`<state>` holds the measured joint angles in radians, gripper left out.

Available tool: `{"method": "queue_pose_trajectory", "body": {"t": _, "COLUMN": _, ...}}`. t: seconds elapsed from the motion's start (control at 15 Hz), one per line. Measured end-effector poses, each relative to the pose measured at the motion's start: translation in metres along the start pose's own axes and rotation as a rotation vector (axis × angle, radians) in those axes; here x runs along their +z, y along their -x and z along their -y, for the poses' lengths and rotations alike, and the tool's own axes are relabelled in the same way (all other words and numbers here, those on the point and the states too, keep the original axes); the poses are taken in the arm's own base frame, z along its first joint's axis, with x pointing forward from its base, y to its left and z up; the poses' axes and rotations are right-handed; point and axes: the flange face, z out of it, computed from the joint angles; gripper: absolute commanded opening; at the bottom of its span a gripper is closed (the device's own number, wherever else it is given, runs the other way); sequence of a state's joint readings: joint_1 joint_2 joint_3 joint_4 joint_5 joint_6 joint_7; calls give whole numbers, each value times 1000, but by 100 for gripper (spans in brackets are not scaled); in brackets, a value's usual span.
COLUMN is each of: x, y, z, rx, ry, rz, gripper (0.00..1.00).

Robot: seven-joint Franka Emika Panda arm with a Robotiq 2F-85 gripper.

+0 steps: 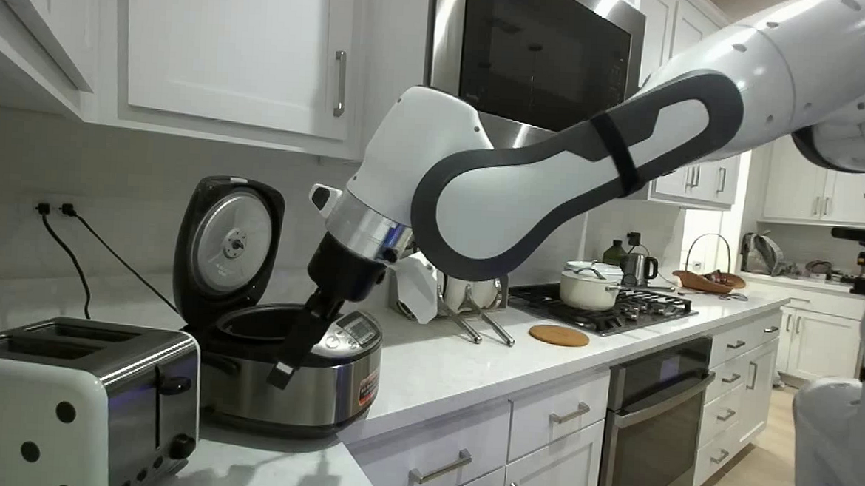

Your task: Push the black lever of the bread toaster down

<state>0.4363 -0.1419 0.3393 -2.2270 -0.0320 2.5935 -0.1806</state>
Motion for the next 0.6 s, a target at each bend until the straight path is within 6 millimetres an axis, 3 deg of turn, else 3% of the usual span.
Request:
{"method": "queue_pose_trajectory", "body": {"t": 0.4, "x": 26, "y": -35, "z": -10, "rx": 37, "ry": 6, "rz": -48, "gripper": 99}}
{"method": "queue_pose_trajectory", "body": {"t": 0.47, "x": 30, "y": -41, "z": -12, "rx": 42, "ry": 1, "rz": -51, "gripper": 74}}
{"method": "queue_pose_trajectory", "body": {"t": 0.6, "x": 36, "y": -51, "z": -15, "rx": 53, "ry": -7, "rz": -60, "gripper": 72}}
